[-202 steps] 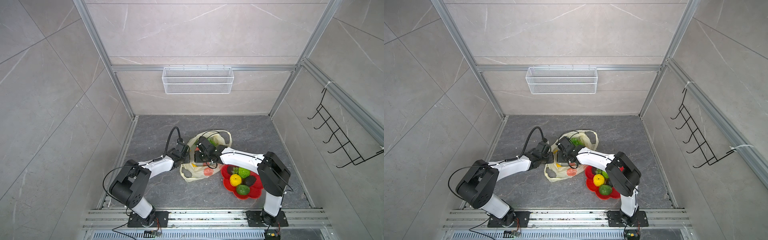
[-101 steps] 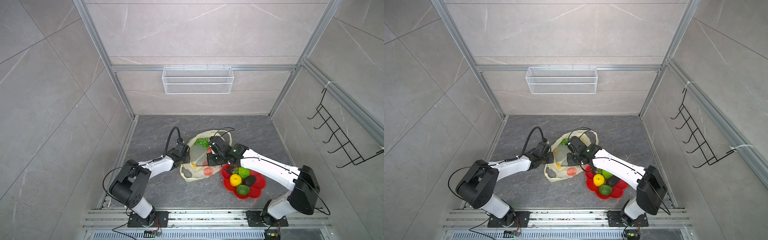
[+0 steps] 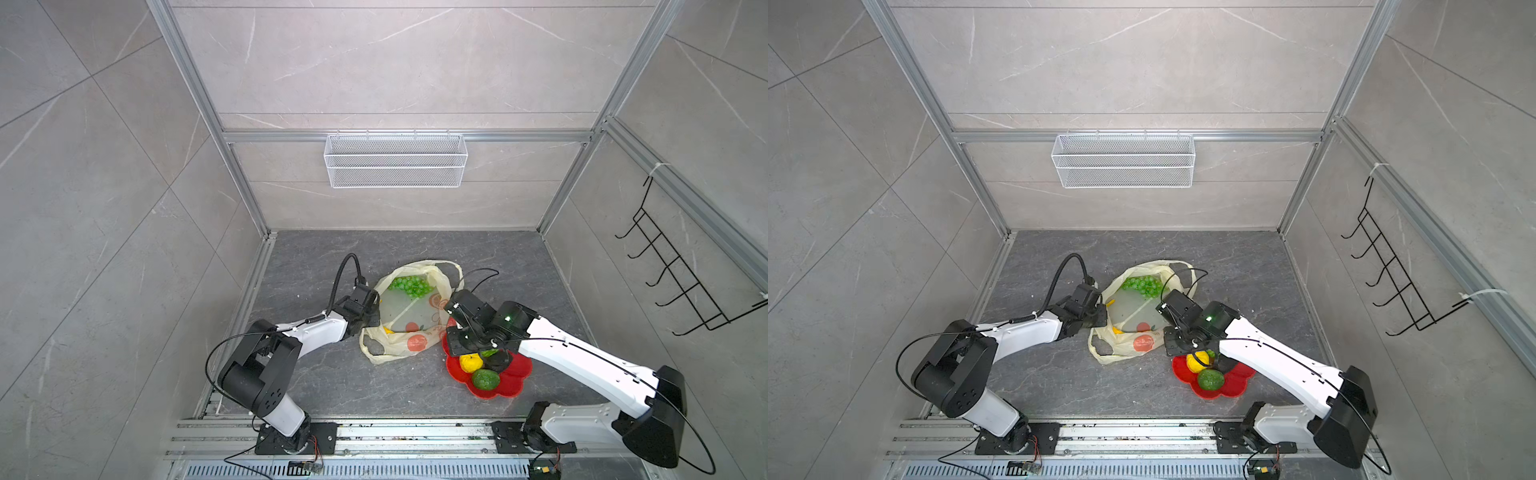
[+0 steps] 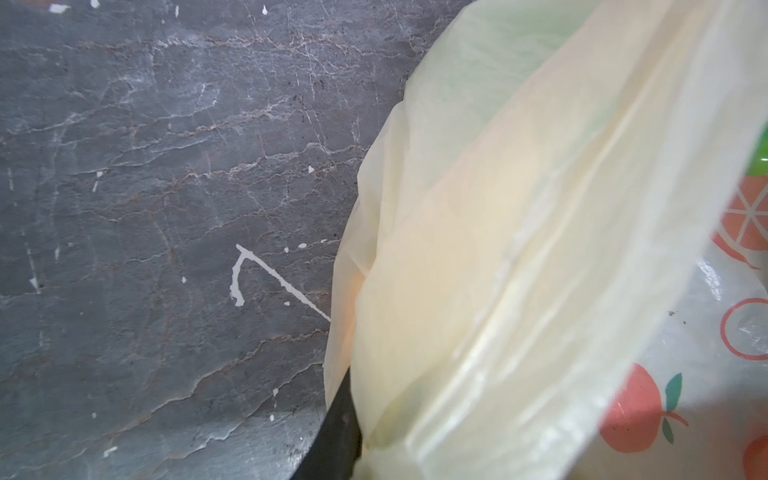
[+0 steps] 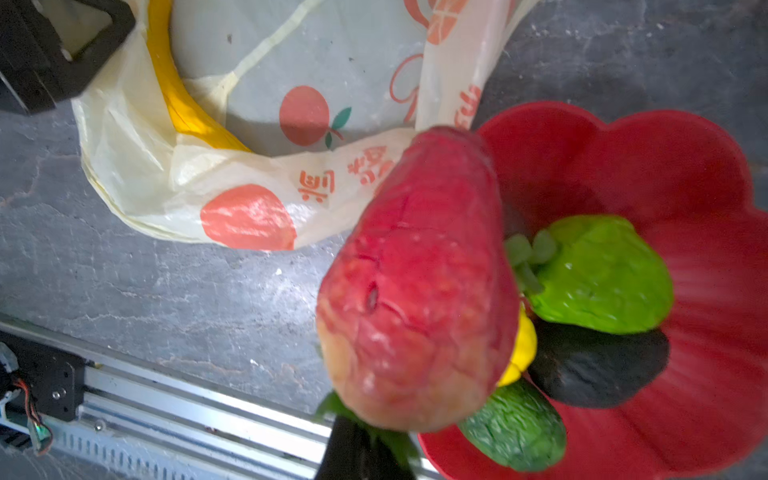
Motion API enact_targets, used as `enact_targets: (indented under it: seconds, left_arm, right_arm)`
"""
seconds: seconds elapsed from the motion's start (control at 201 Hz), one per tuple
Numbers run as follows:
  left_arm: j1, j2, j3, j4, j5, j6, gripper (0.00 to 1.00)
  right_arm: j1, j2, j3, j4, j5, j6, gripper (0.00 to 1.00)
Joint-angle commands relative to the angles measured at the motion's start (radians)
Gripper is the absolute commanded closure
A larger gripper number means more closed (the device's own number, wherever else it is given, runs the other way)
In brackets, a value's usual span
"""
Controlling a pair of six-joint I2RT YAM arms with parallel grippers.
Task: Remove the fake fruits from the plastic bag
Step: 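Lift the red pear out of the bag over the red plate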
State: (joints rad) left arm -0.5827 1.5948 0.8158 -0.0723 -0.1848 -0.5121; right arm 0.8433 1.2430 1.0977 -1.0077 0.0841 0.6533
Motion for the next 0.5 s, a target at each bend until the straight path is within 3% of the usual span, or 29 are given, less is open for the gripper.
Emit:
enact_targets:
  seconds: [0.0,0.493]
  left_arm:
    - [0.003,-0.007,0.013,-0.042,-0.02,0.012,0.8]
    - [0.004,-0.028,0.005,-0.044,-0.034,0.015,0.8]
  right_arm:
    - [0.005,-0.064,-0.047,-0.105,0.022,0.039,1.0]
    - [-0.002,-0.112,-0.085,-0.284,-0.058,0.01,1.0]
